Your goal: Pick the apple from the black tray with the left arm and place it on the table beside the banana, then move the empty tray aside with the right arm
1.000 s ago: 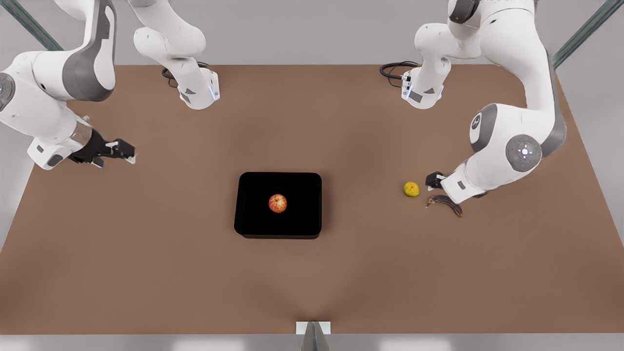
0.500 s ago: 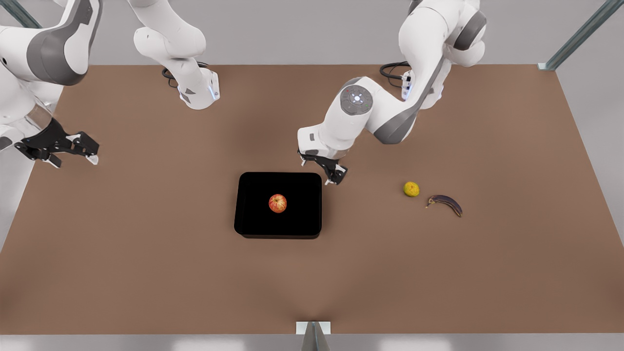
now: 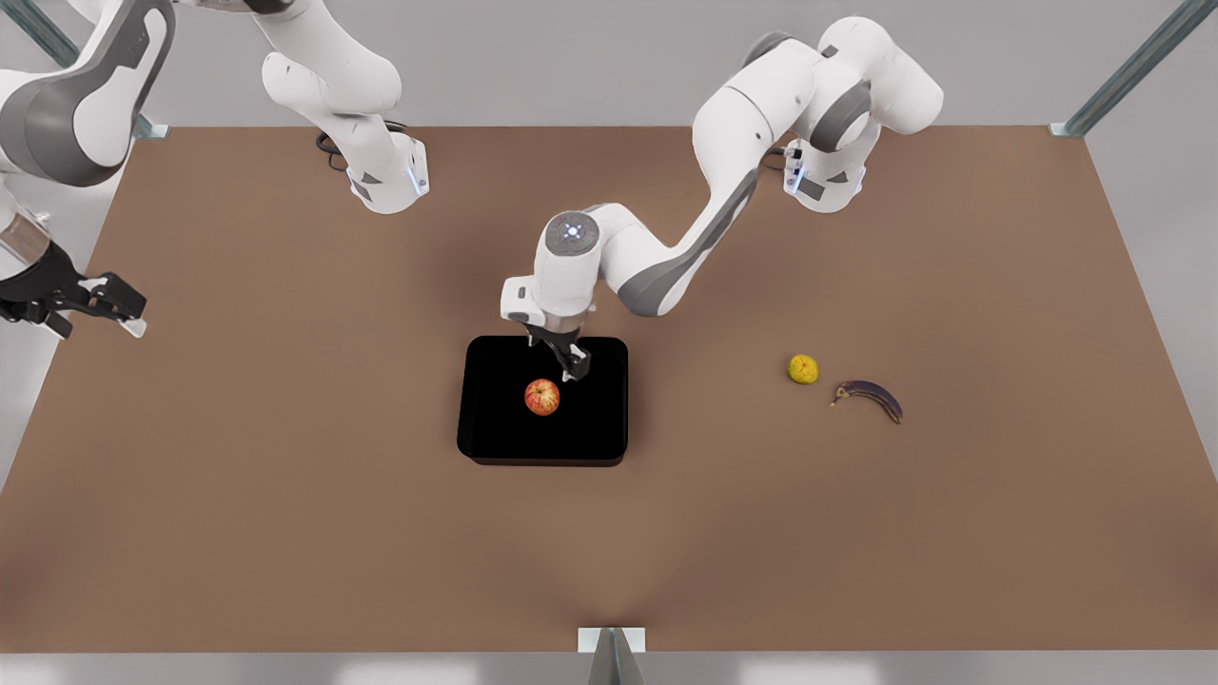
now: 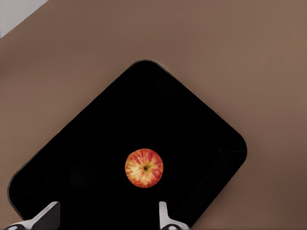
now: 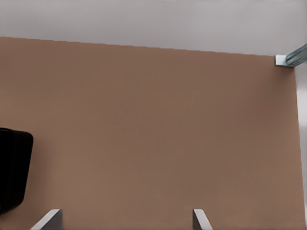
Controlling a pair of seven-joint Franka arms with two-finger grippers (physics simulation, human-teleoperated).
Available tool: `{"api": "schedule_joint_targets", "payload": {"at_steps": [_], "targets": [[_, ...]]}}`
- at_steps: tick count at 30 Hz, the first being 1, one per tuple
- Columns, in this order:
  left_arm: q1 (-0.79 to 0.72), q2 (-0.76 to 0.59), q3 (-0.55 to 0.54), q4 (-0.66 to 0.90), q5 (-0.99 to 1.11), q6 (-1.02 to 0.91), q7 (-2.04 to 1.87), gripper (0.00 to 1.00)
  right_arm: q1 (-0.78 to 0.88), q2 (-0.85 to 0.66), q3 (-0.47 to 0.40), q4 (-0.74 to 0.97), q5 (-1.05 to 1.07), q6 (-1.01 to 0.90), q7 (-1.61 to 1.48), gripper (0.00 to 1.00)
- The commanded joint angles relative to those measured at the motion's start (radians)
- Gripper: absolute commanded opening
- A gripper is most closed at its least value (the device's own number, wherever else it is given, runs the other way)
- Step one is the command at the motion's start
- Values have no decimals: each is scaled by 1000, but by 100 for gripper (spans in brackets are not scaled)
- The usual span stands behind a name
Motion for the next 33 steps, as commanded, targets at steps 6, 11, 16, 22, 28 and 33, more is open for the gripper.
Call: {"api": "schedule_joint_targets", "payload": {"at_steps": [6, 11, 16, 22, 28, 33], "targets": [[-6, 92, 6, 36, 71, 91, -31, 100, 21, 4, 1, 7, 0, 1, -18, 100], [-6, 155, 0, 52, 68, 197, -37, 100, 33, 39, 10, 33, 0, 24, -13, 100], [-6, 185, -23, 52, 64, 306, -40, 100, 35, 70, 46, 62, -2, 24, -15, 100], [-4, 209, -11, 52, 68, 350, -37, 100, 36, 73, 56, 62, -3, 24, -18, 100], [-4, 251, 3, 85, 68, 388, -38, 100, 36, 79, 66, 62, -6, 26, -18, 100], [-4, 262, 3, 85, 68, 392, -38, 100, 35, 80, 66, 62, -6, 26, -18, 100]]}}
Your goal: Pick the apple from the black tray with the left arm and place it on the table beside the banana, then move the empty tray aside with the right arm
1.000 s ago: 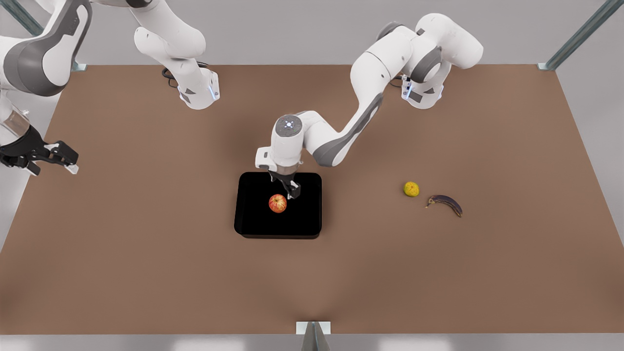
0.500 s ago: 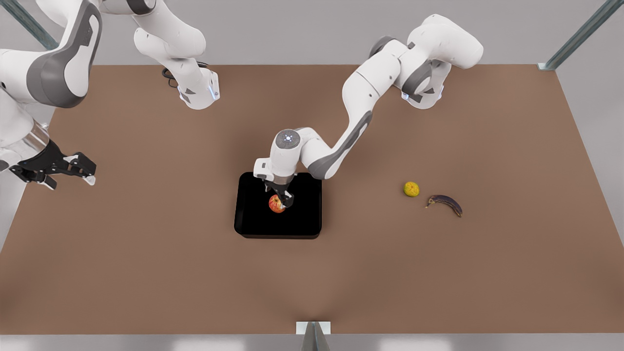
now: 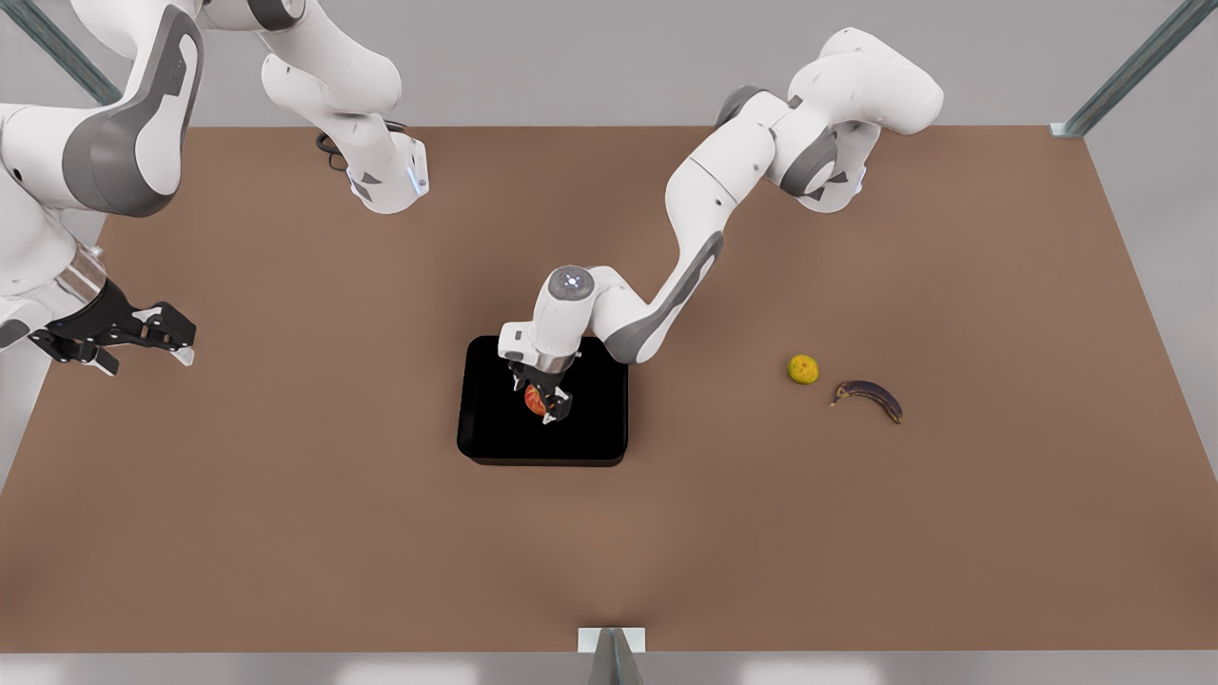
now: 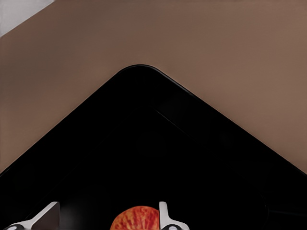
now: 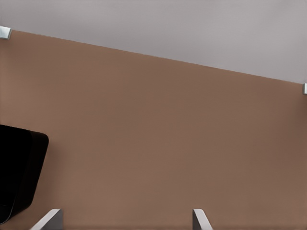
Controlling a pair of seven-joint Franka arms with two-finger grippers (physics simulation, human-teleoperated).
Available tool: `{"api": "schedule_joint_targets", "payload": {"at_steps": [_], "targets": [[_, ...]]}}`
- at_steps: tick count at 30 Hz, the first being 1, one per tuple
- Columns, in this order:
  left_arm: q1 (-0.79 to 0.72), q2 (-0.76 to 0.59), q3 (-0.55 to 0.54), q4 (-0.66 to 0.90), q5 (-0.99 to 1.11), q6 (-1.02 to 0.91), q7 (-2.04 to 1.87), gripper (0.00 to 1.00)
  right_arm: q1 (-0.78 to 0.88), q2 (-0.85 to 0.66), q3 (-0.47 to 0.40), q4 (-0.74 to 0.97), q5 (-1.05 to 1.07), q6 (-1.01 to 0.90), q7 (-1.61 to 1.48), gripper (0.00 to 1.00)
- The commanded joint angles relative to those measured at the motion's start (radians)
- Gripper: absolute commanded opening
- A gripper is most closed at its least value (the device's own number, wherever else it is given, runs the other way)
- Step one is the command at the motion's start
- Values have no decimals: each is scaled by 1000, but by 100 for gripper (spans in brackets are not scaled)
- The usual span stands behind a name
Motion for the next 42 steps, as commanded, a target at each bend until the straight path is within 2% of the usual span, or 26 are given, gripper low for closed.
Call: {"api": "schedule_joint_targets", "payload": {"at_steps": [1, 11, 42], "targets": [[0, -1, 0, 1, 2, 17, -12, 100, 0, -2, 0, 1, 1, 0, -4, 100], [0, -4, -12, -12, 18, -92, -8, 100, 0, 1, -2, 13, 1, -1, -4, 100], [-2, 47, -40, -19, 16, -91, -5, 100, 0, 1, -2, 13, -1, -1, -4, 100]]}}
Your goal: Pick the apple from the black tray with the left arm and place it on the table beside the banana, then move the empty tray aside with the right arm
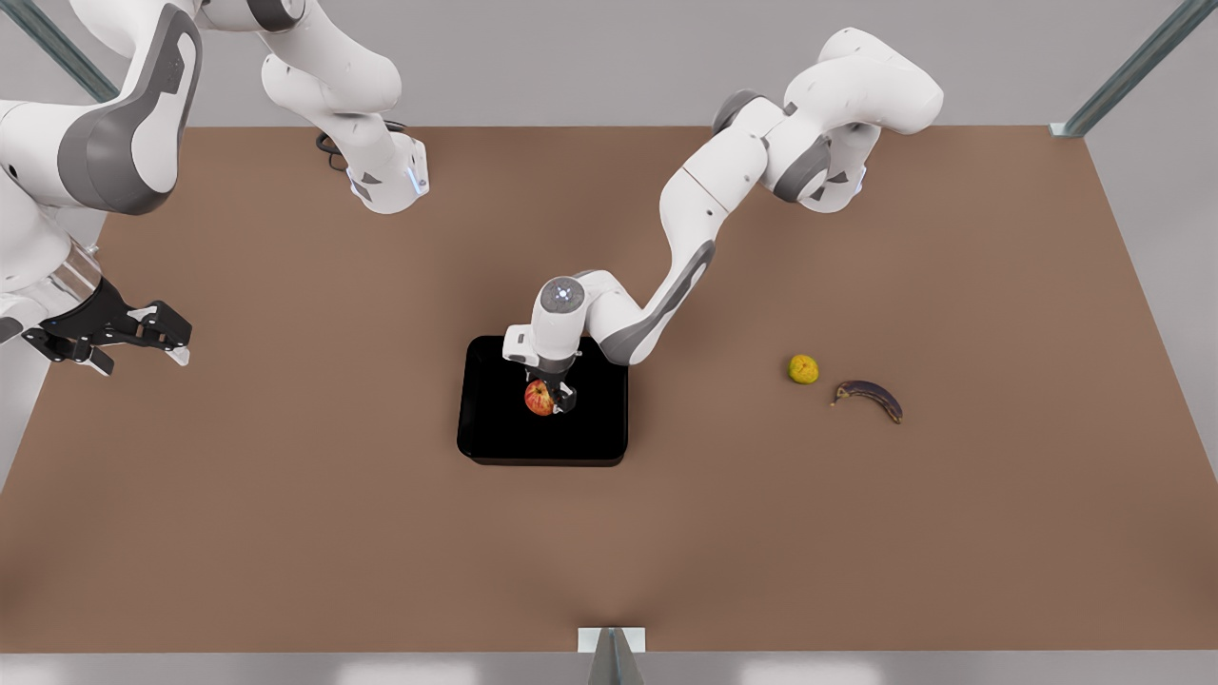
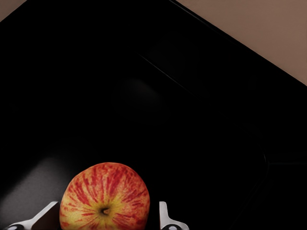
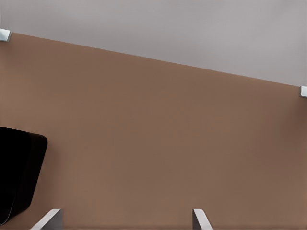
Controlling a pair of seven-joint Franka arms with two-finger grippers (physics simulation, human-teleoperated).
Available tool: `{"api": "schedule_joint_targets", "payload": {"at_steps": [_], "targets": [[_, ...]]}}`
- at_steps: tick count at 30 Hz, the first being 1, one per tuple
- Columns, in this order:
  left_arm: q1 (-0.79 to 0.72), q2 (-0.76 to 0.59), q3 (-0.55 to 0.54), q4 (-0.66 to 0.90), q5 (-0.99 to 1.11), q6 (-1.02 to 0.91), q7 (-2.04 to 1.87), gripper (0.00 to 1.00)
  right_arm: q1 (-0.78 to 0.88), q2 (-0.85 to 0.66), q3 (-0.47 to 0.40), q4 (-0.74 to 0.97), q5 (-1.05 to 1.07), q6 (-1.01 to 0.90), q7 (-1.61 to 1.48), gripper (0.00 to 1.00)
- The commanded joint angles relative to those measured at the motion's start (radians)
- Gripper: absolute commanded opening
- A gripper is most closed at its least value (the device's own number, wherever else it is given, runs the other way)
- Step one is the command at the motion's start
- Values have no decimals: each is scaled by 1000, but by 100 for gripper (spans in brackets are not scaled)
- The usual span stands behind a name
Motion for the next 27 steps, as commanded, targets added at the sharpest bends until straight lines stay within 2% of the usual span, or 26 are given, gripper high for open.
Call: {"api": "schedule_joint_targets", "payload": {"at_steps": [1, 8, 10, 11, 13, 27], "targets": [[-1, 1, -1, 2, 2, 1, -6, 100, 0, -1, 0, 2, 1, -1, -1, 100], [-3, 10, 1, 8, 2, 10, 0, 100, 0, -1, 0, 2, 1, -1, 1, 100], [-1, 10, 1, 8, 4, 10, 11, 92, 0, -1, 0, 2, 1, -1, -1, 100], [-1, 10, 3, 8, 4, 10, 12, 79, 0, -1, 0, 2, 1, -1, -1, 100], [-1, 10, 3, 8, 4, 7, 12, 71, -1, -1, 0, 2, 1, -1, -1, 100], [8, -82, 3, 2, 0, -109, 25, 71, -1, -1, 0, 3, 1, -1, -1, 100]]}}
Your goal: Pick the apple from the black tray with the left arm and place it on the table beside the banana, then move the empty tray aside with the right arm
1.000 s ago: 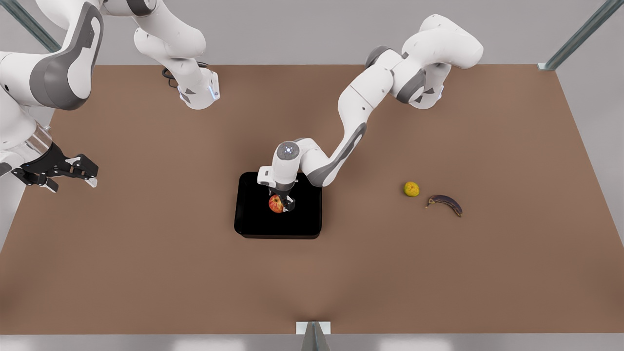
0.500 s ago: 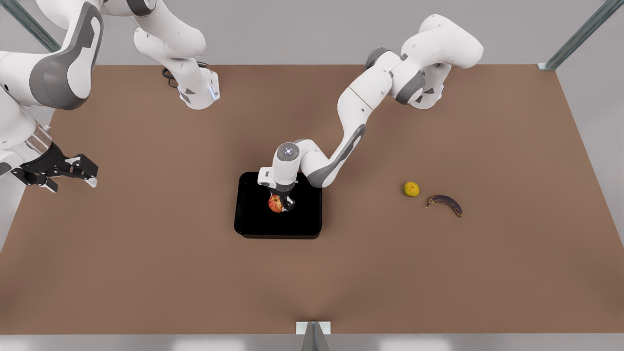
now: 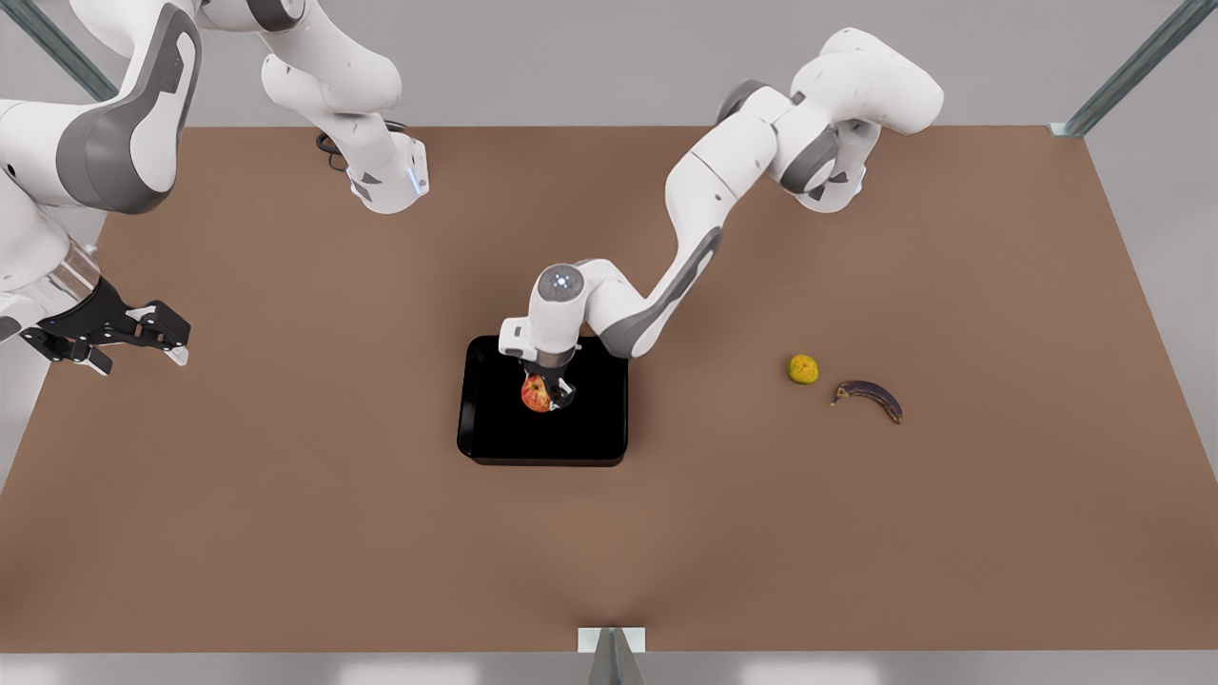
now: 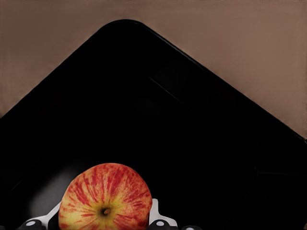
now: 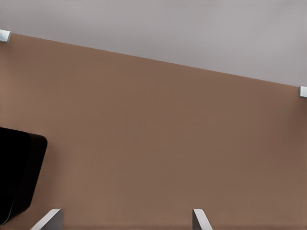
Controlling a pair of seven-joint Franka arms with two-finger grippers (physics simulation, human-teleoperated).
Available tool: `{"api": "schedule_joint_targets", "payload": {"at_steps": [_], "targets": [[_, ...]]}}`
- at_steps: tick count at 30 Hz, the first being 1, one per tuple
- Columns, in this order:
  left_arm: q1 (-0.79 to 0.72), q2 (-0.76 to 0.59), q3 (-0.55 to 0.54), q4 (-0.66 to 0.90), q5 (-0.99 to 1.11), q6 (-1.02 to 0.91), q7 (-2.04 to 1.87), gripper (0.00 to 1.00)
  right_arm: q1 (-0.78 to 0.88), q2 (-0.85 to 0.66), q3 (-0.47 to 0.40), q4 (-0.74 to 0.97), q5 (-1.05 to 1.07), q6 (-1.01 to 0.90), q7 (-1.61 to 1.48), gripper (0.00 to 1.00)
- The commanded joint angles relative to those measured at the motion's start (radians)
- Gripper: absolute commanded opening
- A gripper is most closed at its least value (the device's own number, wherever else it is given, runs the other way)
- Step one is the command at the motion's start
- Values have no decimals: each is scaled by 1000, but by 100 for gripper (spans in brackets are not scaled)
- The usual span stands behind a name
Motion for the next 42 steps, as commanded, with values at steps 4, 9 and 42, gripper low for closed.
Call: {"api": "schedule_joint_targets", "payload": {"at_steps": [4, 9, 42], "targets": [[12, -43, -1, -3, -10, -90, 46, 70, 0, -1, 0, 1, 1, -1, -1, 100], [38, -107, -9, -53, -12, -133, 58, 69, 59, 22, 3, 1, -24, -2, 2, 100], [409, -471, -12, -579, 128, -173, 144, 66, 415, 257, 35, -323, 120, 458, 873, 100]]}}
